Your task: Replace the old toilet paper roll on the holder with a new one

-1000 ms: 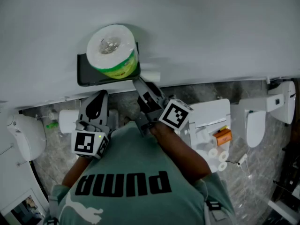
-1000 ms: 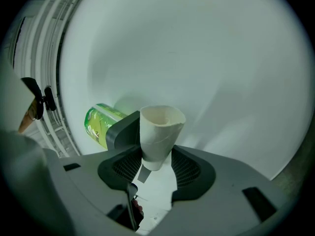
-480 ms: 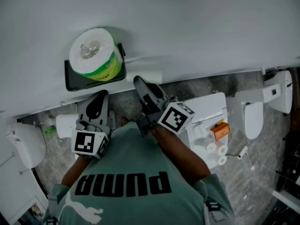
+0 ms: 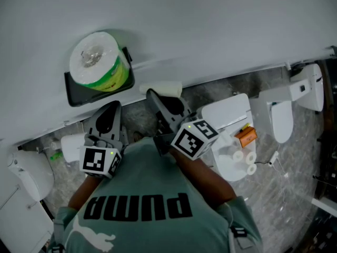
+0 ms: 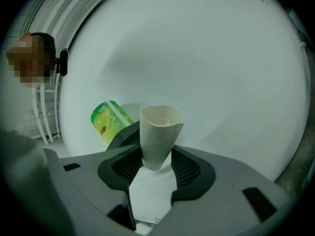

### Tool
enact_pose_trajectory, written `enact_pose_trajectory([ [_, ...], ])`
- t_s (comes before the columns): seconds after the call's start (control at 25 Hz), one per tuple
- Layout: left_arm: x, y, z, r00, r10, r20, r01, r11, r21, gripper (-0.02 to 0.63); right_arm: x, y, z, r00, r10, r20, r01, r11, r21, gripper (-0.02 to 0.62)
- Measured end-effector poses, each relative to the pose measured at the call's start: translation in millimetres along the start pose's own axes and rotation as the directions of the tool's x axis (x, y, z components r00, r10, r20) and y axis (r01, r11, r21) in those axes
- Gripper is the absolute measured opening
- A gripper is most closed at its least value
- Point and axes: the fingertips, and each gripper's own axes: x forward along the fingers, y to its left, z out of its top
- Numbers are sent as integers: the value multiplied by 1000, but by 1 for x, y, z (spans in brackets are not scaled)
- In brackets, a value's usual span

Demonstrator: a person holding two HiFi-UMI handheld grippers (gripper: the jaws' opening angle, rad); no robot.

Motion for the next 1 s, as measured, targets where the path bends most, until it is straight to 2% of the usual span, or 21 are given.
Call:
enact_pose_trajectory([
  [0.16,1,-1,-1,999,-40,3,40,999,1,3,-6,10,2,999,-42,18,44,992,-115,195],
  [0.32,-1,-2,-2,997,-77,7,77,997,0,3,-12,25,3,997,-71,38,78,971,-225,195],
  [0.64,-14,5,-4,993,-117,24,117,993,-8,3,-20,60,-10,995,-93,40,101,926,-364,195],
  [0.84,-27,16,-5,993,-110,40,111,994,-22,3,-14,87,-19,996,-80,27,83,884,-460,195],
  [1.0,-39,30,-5,995,-85,52,87,996,-29,3,-6,112,-27,998,-55,3,48,836,-547,195],
])
